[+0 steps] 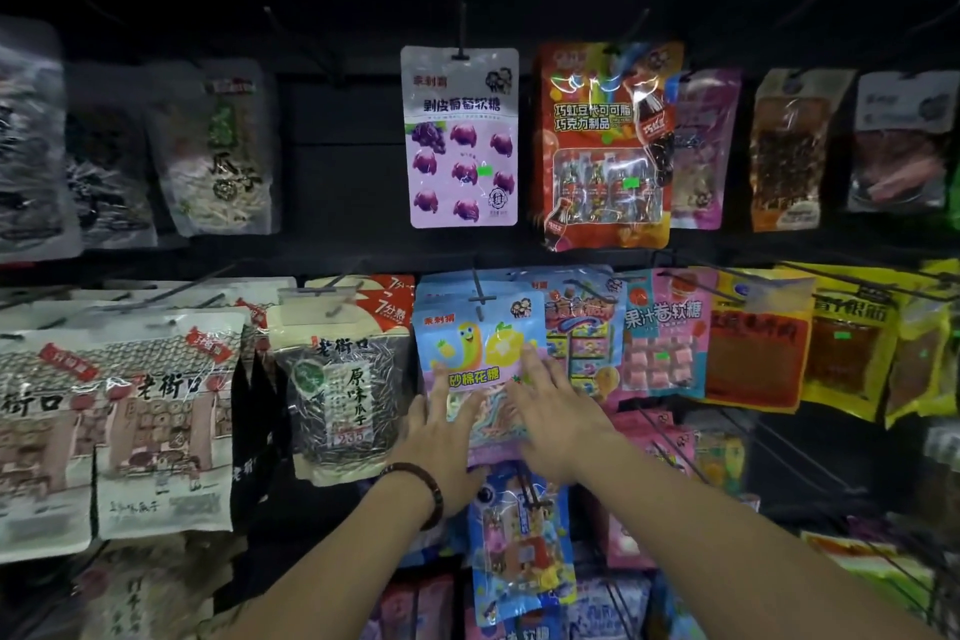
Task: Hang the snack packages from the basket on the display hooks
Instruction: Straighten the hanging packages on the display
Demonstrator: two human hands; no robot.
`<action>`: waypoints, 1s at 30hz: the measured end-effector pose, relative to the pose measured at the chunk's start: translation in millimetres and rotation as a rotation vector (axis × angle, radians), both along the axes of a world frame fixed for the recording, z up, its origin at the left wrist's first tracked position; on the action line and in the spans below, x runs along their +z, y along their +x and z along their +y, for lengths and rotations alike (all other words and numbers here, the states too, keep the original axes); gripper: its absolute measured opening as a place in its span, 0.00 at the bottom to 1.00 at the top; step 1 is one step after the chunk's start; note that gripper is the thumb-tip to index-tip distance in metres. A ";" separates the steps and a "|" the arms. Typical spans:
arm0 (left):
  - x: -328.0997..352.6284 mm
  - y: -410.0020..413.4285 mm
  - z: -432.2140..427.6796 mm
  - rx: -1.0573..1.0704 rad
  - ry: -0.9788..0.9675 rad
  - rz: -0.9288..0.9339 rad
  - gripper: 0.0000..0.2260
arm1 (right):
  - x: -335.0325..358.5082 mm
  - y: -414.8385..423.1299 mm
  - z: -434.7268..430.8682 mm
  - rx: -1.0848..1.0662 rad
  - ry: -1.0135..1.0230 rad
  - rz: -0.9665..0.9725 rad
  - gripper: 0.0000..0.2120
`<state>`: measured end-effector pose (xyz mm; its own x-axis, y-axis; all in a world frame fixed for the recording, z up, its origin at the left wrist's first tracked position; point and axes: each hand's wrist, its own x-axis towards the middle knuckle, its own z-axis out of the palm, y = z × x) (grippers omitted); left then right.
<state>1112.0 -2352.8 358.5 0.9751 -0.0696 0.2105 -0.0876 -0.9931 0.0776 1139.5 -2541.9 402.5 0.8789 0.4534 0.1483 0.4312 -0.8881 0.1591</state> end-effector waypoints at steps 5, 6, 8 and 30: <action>6.0 16.2 0.5 0.023 -0.079 -0.028 0.44 | 5.4 12.2 6.1 0.022 0.038 0.043 0.44; 7.2 19.1 1.3 0.026 -0.092 -0.039 0.43 | 6.3 14.9 7.6 0.028 0.047 0.052 0.43; 9.5 23.5 2.8 0.027 -0.119 -0.040 0.43 | 7.6 20.1 9.6 0.035 0.056 0.060 0.43; 27.1 -45.8 35.8 0.043 -0.109 -0.201 0.31 | 15.5 -32.9 47.1 0.144 0.009 0.035 0.39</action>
<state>1066.2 -2316.9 385.6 0.9144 0.0048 0.4047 -0.0701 -0.9829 0.1701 1106.7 -2494.9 418.0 0.8093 0.5743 0.1233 0.5598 -0.8176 0.1345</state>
